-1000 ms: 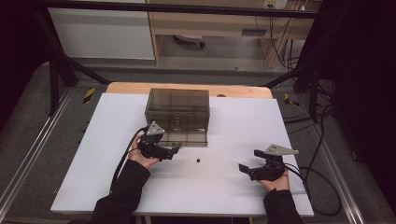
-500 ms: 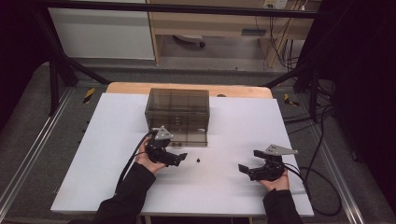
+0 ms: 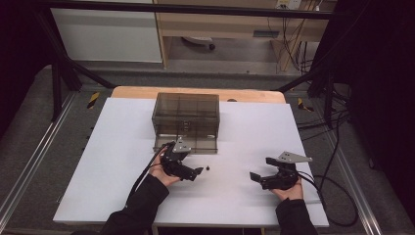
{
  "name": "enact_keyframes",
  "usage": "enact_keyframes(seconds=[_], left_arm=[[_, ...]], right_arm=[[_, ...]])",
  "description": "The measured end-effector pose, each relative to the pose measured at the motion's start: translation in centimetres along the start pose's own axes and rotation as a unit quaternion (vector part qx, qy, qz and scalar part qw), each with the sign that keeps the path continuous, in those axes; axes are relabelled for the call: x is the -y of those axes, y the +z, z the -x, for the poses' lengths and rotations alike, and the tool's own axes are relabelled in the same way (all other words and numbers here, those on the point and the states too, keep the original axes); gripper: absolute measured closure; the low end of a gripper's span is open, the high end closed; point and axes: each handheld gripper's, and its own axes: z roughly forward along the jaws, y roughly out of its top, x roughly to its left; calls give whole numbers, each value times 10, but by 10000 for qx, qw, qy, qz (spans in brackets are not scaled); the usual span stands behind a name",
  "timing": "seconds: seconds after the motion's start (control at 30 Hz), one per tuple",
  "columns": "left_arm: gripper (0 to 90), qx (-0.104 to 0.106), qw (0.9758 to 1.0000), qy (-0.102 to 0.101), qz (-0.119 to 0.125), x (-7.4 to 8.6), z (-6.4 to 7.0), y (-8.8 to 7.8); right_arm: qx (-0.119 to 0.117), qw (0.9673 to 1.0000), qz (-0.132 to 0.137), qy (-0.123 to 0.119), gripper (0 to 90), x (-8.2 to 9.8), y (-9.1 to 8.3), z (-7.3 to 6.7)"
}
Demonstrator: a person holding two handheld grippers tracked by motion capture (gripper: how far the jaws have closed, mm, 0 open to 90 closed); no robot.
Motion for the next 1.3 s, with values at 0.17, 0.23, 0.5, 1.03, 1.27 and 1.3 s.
enact_keyframes(seconds=[0.17, 0.23, 0.5, 1.03, 1.27, 1.3], left_arm=[[56, 18, 10000, 67, -34, -1, 6, 3], [64, 53, 9999, 83, -39, -2, 8, 4], [135, 40, 9999, 86, -45, -4, 15, 10], [339, -115, 9998, 95, -138, -13, 23, 24], [439, -80, 9997, 38, -221, -14, 23, 29], [449, -55, 9997, -12, -226, -14, 24, 30]], right_arm=[[3, 10000, -5, -4, 6, 0, 0, 0], [6, 10000, -9, -6, 6, 0, 0, 0], [16, 10000, 11, 4, 6, 0, -1, 0], [21, 10000, 1, -6, 5, 0, 0, 0], [23, 10000, -1, -5, 5, 0, 0, 0], [23, 10000, -2, -1, 6, 0, 0, 0]])
